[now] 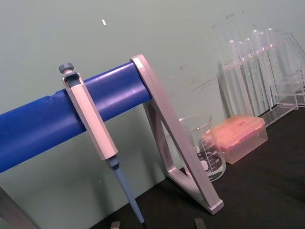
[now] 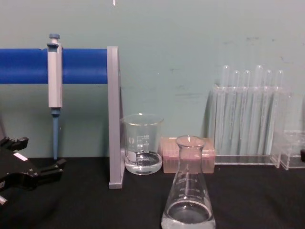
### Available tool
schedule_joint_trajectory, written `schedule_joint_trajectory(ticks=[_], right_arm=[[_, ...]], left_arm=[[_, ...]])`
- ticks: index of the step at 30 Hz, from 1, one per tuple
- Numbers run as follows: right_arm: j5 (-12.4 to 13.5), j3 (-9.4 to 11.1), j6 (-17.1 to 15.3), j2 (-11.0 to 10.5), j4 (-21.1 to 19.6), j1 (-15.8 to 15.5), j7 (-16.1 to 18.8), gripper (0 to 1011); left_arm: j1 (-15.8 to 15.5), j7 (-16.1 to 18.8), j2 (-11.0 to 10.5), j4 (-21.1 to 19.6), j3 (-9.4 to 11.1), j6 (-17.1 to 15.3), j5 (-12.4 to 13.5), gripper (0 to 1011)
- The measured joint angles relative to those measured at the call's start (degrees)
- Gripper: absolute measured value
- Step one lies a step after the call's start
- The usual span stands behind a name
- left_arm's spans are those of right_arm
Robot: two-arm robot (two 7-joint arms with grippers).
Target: Grasp the erlenmeyer flask with one hand, shake it three times, then place it back.
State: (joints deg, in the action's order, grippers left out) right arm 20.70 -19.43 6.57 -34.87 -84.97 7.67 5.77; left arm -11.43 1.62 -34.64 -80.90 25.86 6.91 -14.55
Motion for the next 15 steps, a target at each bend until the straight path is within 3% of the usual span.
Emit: schedule_joint_trajectory(ticks=[7, 15], right_arm=[[2.7, 1.8, -0.5, -0.7, -3.1, -2.2, 3.5, 1000], [4.6, 2.3, 0.2, -1.0, -4.8, -3.4, 8.8, 1000]], left_arm=[[0.0, 0.0, 0.0, 0.0, 0.0, 0.0, 0.0, 1001], [0.0, 0.0, 0.0, 0.0, 0.0, 0.0, 0.0, 1001]])
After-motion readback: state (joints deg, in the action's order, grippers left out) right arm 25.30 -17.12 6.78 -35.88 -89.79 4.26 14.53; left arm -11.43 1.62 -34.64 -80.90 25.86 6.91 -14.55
